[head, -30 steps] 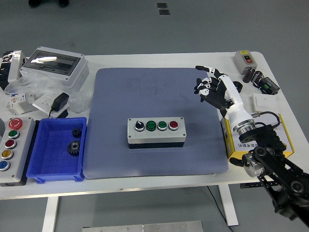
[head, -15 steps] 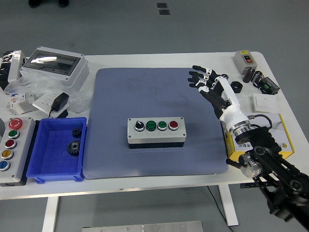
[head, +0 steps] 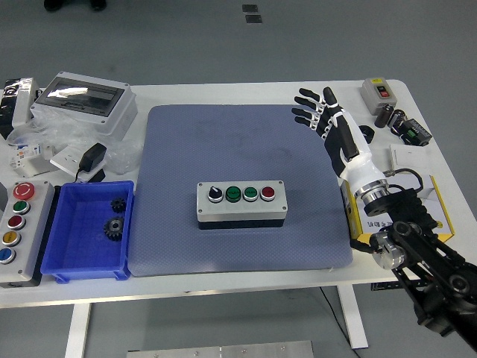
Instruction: Pick up the button,place it on the desk,press the button,press the button
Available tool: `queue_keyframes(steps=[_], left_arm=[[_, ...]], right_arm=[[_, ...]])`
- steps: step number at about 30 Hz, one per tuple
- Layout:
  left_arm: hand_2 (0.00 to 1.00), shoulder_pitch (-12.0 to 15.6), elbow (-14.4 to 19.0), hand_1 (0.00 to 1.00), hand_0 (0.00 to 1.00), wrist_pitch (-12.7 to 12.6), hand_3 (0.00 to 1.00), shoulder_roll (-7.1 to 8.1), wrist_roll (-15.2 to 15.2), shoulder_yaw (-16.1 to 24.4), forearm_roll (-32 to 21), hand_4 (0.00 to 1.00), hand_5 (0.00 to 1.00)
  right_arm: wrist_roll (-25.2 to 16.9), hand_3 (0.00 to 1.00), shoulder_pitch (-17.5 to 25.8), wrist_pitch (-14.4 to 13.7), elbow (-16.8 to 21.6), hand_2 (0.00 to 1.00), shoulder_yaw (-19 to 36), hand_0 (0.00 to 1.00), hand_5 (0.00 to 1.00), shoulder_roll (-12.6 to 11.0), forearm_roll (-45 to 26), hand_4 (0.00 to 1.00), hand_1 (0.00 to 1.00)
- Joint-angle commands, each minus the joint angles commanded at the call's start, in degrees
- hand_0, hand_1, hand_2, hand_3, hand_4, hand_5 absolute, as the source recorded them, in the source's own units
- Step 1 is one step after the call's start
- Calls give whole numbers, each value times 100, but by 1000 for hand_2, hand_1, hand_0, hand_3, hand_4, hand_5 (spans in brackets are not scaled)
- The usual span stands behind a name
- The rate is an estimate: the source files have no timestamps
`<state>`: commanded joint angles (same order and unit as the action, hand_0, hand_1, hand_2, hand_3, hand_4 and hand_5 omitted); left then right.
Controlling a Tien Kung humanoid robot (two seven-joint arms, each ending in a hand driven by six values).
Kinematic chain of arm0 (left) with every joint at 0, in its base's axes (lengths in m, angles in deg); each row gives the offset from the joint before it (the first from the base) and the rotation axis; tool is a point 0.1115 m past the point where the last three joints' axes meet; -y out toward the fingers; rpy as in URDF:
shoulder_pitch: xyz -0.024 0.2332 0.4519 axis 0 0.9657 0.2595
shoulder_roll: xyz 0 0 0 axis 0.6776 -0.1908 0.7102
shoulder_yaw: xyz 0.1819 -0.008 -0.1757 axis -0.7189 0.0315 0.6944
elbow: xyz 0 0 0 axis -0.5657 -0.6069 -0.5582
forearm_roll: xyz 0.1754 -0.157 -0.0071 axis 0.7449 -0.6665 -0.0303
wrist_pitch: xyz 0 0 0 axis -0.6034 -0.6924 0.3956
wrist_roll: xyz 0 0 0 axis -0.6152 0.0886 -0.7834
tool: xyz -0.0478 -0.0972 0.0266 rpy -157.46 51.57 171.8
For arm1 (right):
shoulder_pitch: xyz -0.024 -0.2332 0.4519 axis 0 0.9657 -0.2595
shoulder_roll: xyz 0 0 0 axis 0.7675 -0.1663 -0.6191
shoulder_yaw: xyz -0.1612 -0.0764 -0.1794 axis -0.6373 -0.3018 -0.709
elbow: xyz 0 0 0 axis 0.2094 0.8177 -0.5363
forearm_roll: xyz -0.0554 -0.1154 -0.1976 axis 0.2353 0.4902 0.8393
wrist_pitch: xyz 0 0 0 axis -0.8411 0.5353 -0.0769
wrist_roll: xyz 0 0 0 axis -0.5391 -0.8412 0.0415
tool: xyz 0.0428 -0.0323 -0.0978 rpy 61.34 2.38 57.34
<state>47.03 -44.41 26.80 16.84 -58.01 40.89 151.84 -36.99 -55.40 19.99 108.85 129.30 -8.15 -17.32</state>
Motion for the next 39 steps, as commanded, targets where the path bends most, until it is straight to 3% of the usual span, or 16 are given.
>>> queue_keyframes(steps=[8,26,39], left_arm=[[539,-21,0,605,613,-10,594,50,-10,-16,-69,569,183],[542,-49,0,608,614,-9,600,70,14,46,-3,586,193],[544,-54,0,608,614,2,603,62,16,65,35,592,196]], right_arm=[[23,827,-8,139,-35,819,174,841,961,0,-234,909,799],[-115,818,78,589,-221,808,628,825,954,118,-1829,910,781],[-176,799,99,629,-233,793,698,798,991,99,-1983,916,764]])
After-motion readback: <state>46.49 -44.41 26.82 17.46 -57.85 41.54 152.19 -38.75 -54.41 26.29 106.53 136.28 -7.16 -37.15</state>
